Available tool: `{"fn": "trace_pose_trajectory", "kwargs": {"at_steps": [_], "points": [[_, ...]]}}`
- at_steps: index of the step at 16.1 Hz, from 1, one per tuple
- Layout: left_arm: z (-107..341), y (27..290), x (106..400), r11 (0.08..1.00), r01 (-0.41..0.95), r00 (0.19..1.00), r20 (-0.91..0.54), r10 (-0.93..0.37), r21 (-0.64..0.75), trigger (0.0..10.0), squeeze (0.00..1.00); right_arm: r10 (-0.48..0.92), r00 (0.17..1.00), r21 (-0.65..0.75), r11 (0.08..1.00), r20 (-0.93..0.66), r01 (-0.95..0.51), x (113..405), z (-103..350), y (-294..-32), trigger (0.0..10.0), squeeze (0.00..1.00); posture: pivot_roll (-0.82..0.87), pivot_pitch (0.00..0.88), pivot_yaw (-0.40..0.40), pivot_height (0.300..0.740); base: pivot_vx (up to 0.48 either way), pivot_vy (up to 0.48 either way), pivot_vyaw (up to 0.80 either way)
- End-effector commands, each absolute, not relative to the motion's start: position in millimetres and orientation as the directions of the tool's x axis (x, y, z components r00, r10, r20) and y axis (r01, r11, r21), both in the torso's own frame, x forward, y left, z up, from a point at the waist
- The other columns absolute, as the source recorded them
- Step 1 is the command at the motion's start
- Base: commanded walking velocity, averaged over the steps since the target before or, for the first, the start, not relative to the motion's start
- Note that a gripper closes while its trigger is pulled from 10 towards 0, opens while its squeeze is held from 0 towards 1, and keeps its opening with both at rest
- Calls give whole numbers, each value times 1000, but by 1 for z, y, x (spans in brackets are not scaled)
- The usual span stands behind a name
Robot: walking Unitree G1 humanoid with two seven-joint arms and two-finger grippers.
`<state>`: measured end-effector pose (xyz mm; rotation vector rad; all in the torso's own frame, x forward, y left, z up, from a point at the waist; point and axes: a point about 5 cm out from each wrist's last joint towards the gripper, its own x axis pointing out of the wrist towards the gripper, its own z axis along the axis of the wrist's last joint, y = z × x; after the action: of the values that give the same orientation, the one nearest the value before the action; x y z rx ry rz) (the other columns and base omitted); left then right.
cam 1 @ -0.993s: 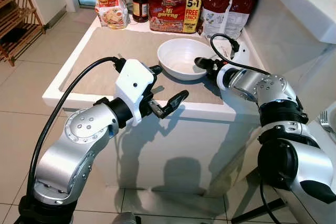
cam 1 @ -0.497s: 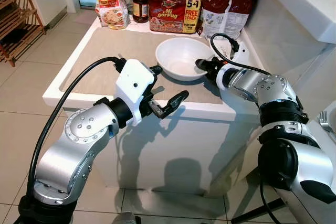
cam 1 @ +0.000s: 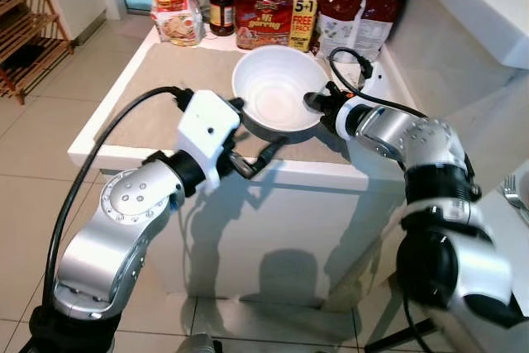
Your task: Setting the table
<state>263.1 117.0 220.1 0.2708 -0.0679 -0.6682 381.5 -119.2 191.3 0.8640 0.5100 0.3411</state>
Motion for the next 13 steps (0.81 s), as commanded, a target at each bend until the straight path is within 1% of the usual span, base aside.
{"fn": "trace_pose_trajectory", "kwargs": {"at_steps": [1, 2, 3, 4, 5, 6, 7, 8, 9, 11, 13], "points": [[224, 118, 266, 767, 571, 802, -1, -597, 292, 10000, 0, 462, 853, 802, 591, -243, -92, 379, 202, -127, 0, 0, 122, 24, -67, 740, 0, 0, 0], [225, 120, 267, 779, 551, 815, 11, -580, 298, 10000, 0, 458, 856, 805, 586, -241, -87, 377, 202, -128, 0, 0, 119, 23, -66, 740, 0, 0, 0], [227, 122, 269, 810, 502, 842, 42, -538, 303, 10000, 0, 446, 865, 809, 582, -229, -86, 372, 203, -130, 0, 0, 114, 23, -64, 740, 0, 0, 0], [230, 131, 274, 868, 393, 895, 91, -437, 304, 10000, 0, 426, 885, 790, 601, -187, -122, 359, 210, -134, 0, 0, 109, 22, -67, 740, 0, 0, 0], [231, 134, 275, 886, 359, 910, 102, -403, 294, 10000, 0, 410, 898, 770, 621, -161, -145, 354, 214, -137, 0, 0, 109, 22, -67, 740, 0, 0, 0], [232, 140, 277, 908, 306, 929, 118, -350, 284, 10000, 0, 384, 919, 712, 671, -94, -207, 343, 223, -139, 0, 0, 106, 21, -68, 740, 0, 0, 0], [228, 142, 275, 920, 298, 935, 117, -335, 254, 10000, 0, 350, 936, 589, 762, -26, -269, 327, 227, -141, 10000, 0, 94, 20, -68, 740, 0, 0, 0], [226, 141, 274, 918, 301, 935, 111, -338, 258, 10000, 0, 338, 941, 552, 787, -8, -277, 322, 227, -141, 10000, 0, 90, 19, -67, 740, 0, 0, 0], [223, 138, 272, 908, 315, 931, 98, -353, 275, 10000, 0, 326, 945, 555, 782, 23, -283, 313, 227, -141, 10000, 0, 87, 19, -68, 740, -292, 0, 0], [221, 132, 272, 907, 322, 928, 101, -360, 270, 10000, 0, 276, 957, 471, 835, 87, -284, 302, 231, -145, 10000, 0, 83, 14, -68, 740, -339, 0, 0], [221, 130, 273, 913, 314, 930, 107, -351, 261, 10000, 0, 256, 959, 459, 842, 122, -284, 296, 233, -145, 10000, 0, 82, 11, -68, 740, -328, 0, 0]]}}
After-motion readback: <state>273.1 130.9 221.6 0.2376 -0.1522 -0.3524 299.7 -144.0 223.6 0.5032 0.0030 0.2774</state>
